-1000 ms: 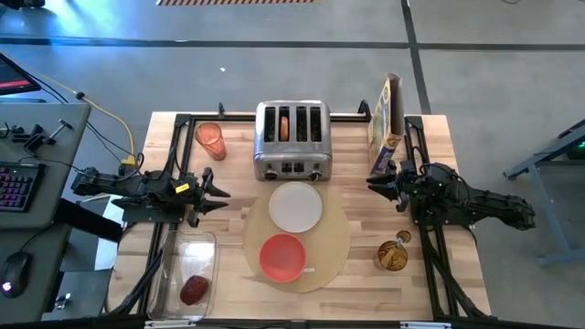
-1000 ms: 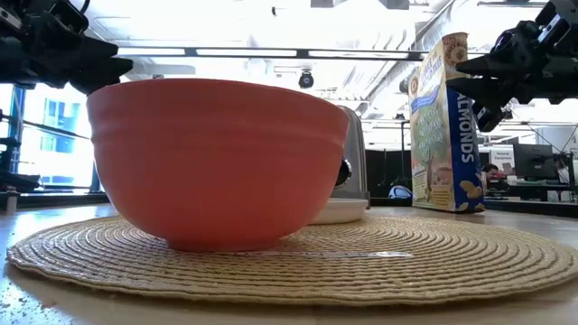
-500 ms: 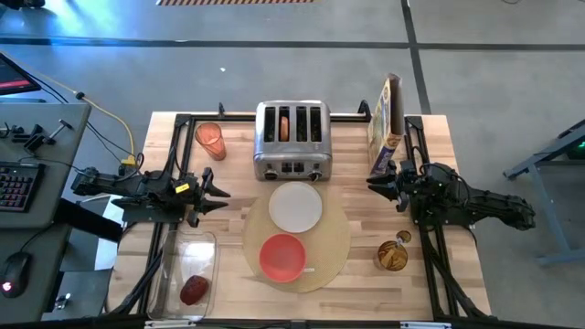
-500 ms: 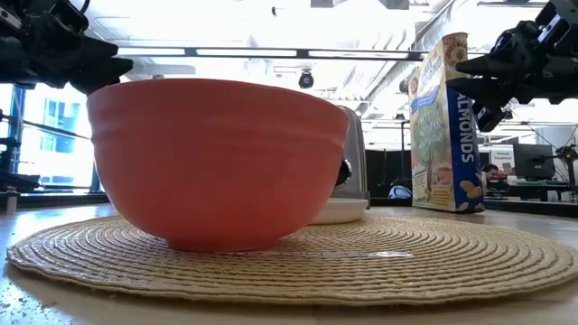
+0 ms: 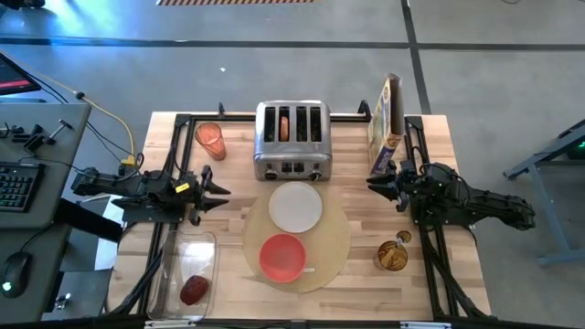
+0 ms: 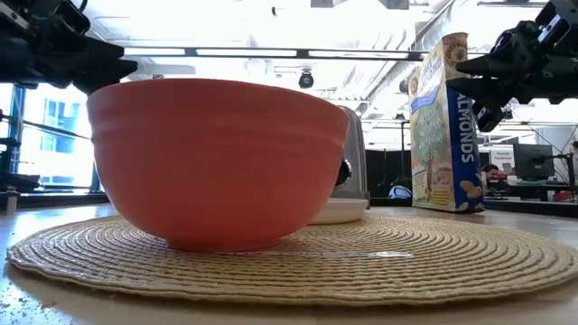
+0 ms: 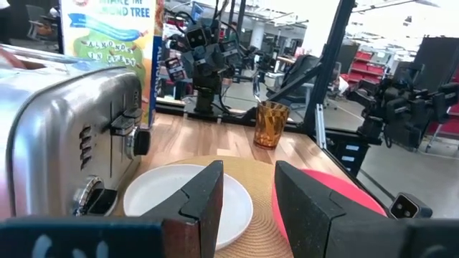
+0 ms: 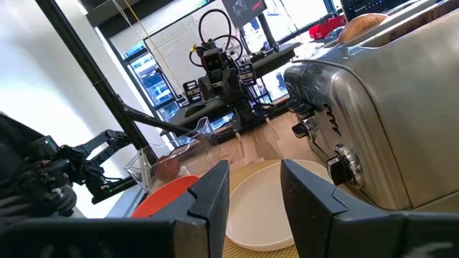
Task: Arrange a breakfast setting
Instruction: Put the bagel bread on the plate on the placemat
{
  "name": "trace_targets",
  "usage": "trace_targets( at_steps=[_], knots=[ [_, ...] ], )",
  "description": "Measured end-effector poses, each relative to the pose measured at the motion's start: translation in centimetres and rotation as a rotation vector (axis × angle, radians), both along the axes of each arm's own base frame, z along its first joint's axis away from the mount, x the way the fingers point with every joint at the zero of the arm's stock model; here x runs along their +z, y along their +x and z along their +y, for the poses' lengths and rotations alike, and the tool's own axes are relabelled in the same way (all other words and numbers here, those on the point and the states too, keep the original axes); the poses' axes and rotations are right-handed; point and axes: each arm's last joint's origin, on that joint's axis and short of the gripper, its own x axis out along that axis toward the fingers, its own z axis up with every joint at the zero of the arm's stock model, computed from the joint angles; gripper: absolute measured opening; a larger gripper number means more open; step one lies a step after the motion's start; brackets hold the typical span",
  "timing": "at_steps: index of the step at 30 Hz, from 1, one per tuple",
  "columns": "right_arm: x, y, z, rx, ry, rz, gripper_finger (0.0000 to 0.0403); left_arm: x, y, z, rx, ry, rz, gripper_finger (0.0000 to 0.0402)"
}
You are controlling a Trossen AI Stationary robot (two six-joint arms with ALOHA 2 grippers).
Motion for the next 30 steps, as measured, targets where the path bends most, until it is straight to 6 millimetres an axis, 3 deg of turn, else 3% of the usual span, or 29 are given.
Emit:
trace_targets(
  at_steps=[7,13,22,30],
  knots=[
    [0.0,0.0,0.0,0.0,0.0,0.0,0.011,0.6,0.0,0.4,0.131,0.004,-0.059,0.0115],
    [0.0,0.0,0.0,0.0,0.0,0.0,0.011,1.9,-0.3,0.8,0.273,0.135,-0.138,0.0115],
    [0.0,0.0,0.0,0.0,0.0,0.0,0.011,6.1,-0.3,1.1,0.427,0.363,-0.104,0.0115],
    [0.0,0.0,0.0,0.0,0.0,0.0,0.011,10.8,1.6,1.3,0.587,0.411,-0.011,0.0115]
  ],
)
